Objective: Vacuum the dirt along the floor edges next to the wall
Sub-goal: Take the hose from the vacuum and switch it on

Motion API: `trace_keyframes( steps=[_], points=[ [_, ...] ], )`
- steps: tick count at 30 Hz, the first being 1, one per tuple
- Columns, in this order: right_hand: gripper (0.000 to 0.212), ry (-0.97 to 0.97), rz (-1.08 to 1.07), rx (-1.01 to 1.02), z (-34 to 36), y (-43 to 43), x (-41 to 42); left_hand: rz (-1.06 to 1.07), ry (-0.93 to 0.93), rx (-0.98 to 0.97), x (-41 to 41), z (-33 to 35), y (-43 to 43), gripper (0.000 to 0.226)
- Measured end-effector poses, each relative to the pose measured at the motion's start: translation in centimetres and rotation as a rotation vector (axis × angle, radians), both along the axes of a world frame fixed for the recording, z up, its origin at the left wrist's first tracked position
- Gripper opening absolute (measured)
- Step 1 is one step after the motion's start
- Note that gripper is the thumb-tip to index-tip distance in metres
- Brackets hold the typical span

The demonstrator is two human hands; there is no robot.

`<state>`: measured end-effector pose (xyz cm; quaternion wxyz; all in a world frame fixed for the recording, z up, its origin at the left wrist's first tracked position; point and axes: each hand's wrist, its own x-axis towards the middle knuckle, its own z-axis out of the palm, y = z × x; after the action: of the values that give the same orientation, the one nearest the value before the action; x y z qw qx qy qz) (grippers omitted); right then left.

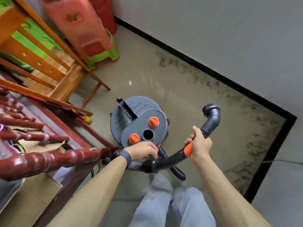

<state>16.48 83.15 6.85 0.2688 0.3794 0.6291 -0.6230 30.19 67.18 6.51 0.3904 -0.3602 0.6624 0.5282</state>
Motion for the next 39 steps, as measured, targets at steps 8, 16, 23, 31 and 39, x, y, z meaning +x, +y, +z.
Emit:
trace_keyframes(
  steps=[8, 16, 23, 31, 39],
  points=[
    [0.028, 0.037, 0.273, 0.086, -6.8, 0.8, -3.6, 0.044, 0.007, -0.856, -7.5, -7.3, -1.3, 0.050],
    [0.028, 0.085, 0.677, 0.158, -9.8, 3.7, -5.1, 0.066, 0.015, -1.122, -8.3, -12.3, 0.7, 0.045],
    [0.026, 0.066, 0.811, 0.138, -9.0, 3.2, -5.4, 0.015, 0.016, -1.205, -8.4, -12.8, 1.8, 0.034],
    [0.024, 0.080, 0.839, 0.148, -8.5, 2.8, -5.6, -0.093, 0.006, -1.204, -8.4, -12.6, 1.4, 0.031],
    [0.026, 0.084, 0.794, 0.182, -8.5, 4.1, -4.7, -0.163, 0.062, -1.214, -7.7, -12.8, 1.0, 0.029]
  ],
)
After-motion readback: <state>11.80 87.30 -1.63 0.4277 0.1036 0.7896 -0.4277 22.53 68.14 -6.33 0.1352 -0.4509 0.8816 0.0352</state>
